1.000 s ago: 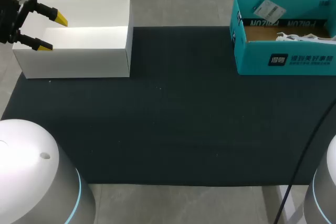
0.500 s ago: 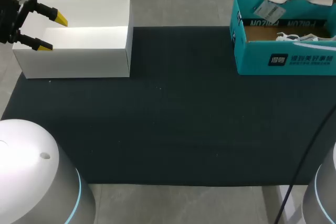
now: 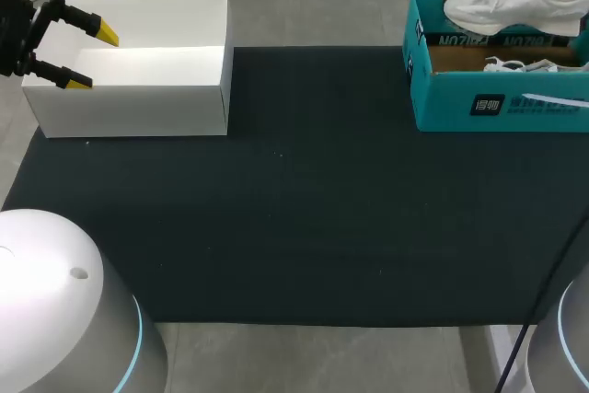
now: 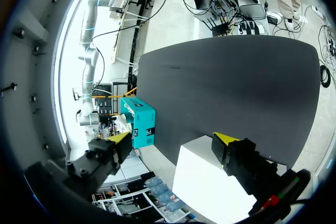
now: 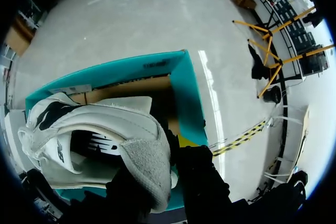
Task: Take the shoe out of the shoebox, open the shoe tongue, remove and reinsert the insole, then place the shoe into the shoebox
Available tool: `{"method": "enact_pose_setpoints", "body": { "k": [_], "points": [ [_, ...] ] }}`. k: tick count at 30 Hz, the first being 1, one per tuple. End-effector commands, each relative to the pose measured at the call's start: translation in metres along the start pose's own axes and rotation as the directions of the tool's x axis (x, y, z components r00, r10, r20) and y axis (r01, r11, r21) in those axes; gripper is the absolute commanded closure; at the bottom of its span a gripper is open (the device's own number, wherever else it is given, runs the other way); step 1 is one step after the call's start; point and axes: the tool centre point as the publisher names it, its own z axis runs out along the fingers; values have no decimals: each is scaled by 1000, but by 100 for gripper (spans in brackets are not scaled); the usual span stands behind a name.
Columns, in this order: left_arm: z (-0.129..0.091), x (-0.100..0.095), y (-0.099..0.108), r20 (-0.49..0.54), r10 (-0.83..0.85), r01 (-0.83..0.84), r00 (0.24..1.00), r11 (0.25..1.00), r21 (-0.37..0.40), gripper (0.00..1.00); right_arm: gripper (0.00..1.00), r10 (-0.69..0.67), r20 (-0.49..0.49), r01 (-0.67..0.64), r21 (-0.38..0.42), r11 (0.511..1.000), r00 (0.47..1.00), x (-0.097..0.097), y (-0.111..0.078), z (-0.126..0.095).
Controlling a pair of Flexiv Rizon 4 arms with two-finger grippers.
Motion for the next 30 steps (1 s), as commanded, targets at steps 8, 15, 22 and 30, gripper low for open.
{"method": "enact_pose_setpoints", "body": {
  "k": [8, 15, 22, 30],
  "points": [
    [0, -1, 0, -3, -1, 1, 1000, 1000, 1, 0, 100, -10, 2, 10, -73, 997, 1000, 10, -10, 26],
    [0, -1, 0, -3, -1, 1, 1000, 1000, 1, 0, 100, -25, 21, 26, -72, 997, 999, 11, -2, 43],
    [0, -1, 0, -3, -1, 1, 1000, 1000, 1, 0, 100, -12, 32, 15, -74, 997, 999, 9, 4, 57],
    [0, -1, 0, -3, -1, 1, 1000, 1000, 1, 0, 100, -13, 53, 16, -74, 997, 998, 7, 9, 69]
  ]
}}
